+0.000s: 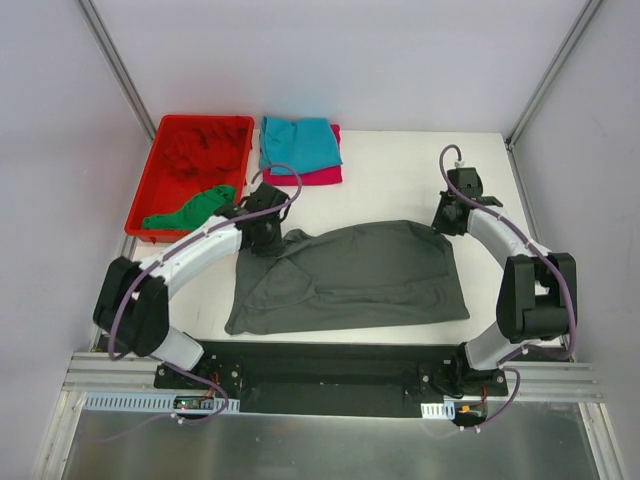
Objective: Fold and stack the t-shirts
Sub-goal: Grap the side of the flattened tshirt furthest away from the robot with both arms, then fold the other side of the tshirt into a rectangle
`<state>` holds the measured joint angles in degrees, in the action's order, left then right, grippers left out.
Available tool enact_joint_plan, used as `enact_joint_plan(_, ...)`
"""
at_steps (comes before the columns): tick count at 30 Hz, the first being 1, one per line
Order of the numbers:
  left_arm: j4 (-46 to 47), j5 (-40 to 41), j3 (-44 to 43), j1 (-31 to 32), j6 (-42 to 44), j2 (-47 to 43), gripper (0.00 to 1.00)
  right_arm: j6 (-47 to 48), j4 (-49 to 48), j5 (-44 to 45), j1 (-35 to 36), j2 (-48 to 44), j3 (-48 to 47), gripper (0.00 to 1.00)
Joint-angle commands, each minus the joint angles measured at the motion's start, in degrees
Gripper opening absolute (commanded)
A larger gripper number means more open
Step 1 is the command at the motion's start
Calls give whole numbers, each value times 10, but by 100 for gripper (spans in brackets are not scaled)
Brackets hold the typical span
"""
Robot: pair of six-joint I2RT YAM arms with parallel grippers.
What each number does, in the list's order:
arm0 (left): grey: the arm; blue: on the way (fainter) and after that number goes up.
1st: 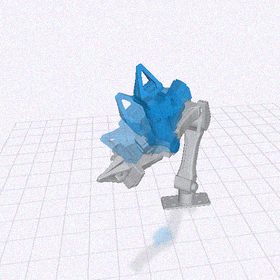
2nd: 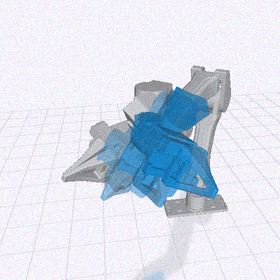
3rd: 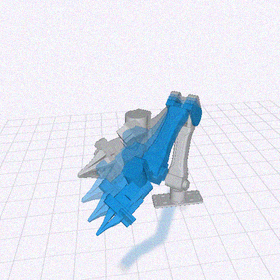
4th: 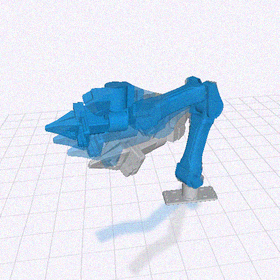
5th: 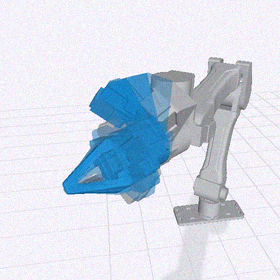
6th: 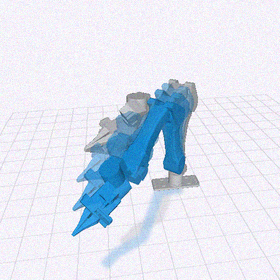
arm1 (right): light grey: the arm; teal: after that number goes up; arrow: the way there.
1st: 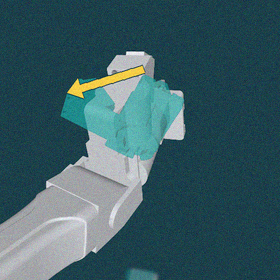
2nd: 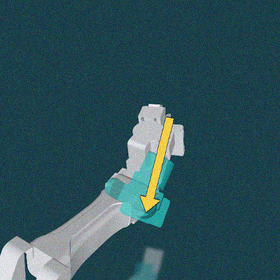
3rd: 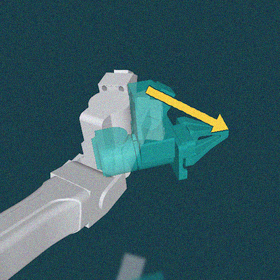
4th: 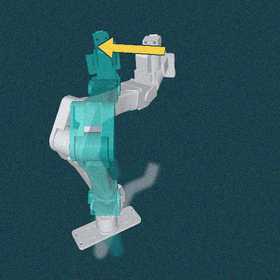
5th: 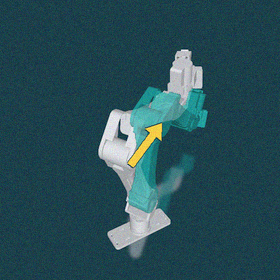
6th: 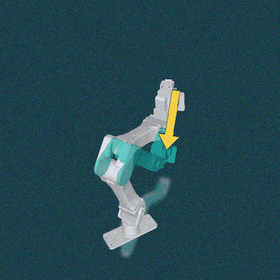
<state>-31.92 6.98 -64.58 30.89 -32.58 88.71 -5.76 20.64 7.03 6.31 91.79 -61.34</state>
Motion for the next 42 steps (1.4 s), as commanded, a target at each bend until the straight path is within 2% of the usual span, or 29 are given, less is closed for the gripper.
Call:
enact_joint_plan(1,0,32,74,7,-47,-99,0,22,16,30,-1,-47,7,1)
enact_joint_plan(7,0,19,130,10,-62,-182,0,29,26,38,-5,-53,2,1)
enact_joint_plan(15,-1,6,147,11,-71,-253,0,43,40,37,-10,-55,-25,1)
enact_joint_plan(22,-45,16,169,39,-122,-301,0,52,42,22,-19,-39,-45,1)
enact_joint_plan(34,-79,27,195,105,-213,-324,0,73,15,-11,-31,-20,-59,1)
enact_joint_plan(42,-130,65,195,151,-275,-329,0,76,5,-20,-38,-17,-48,1)
